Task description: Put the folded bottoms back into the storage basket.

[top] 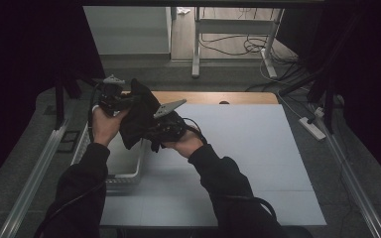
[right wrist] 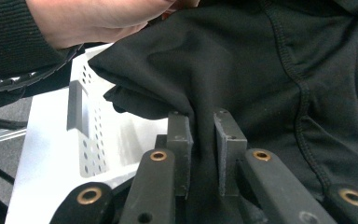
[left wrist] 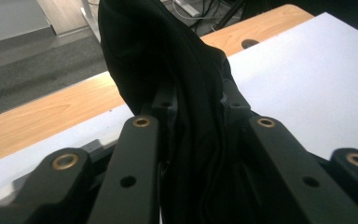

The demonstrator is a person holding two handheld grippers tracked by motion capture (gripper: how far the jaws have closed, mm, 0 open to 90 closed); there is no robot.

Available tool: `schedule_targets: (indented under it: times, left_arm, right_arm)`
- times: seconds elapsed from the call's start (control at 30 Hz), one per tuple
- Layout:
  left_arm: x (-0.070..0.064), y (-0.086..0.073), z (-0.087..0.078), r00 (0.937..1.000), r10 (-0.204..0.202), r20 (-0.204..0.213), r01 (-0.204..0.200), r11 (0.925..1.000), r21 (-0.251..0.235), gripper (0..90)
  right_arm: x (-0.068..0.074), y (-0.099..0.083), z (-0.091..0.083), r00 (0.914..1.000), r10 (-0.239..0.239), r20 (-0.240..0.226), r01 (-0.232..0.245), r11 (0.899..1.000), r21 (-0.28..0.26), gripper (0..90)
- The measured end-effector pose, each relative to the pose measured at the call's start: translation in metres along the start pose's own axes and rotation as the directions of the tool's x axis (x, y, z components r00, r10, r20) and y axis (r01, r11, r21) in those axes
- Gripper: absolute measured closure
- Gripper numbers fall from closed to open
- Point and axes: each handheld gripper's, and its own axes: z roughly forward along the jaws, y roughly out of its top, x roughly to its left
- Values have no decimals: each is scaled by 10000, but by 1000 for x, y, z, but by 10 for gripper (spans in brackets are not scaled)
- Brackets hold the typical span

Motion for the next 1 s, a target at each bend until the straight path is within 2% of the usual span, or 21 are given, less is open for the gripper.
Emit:
schedule_targets:
  times: [0.47, 0.83, 1.0]
  left_arm:
    - [23, -7, -26, 9987, -371, -362, 358, 9987, -371, 739]
    - [38, -15, -50, 9965, -477, -686, 448, 9981, -427, 739]
    - [42, -20, -56, 9955, -475, -825, 449, 9984, -331, 739]
  right_arm:
    - [6, 21, 22, 9991, -360, -226, 358, 9993, -99, 794]
    - [15, 37, 37, 9971, -615, -446, 606, 9979, -227, 794]
    - [21, 41, 43, 9966, -631, -526, 621, 9979, -195, 793]
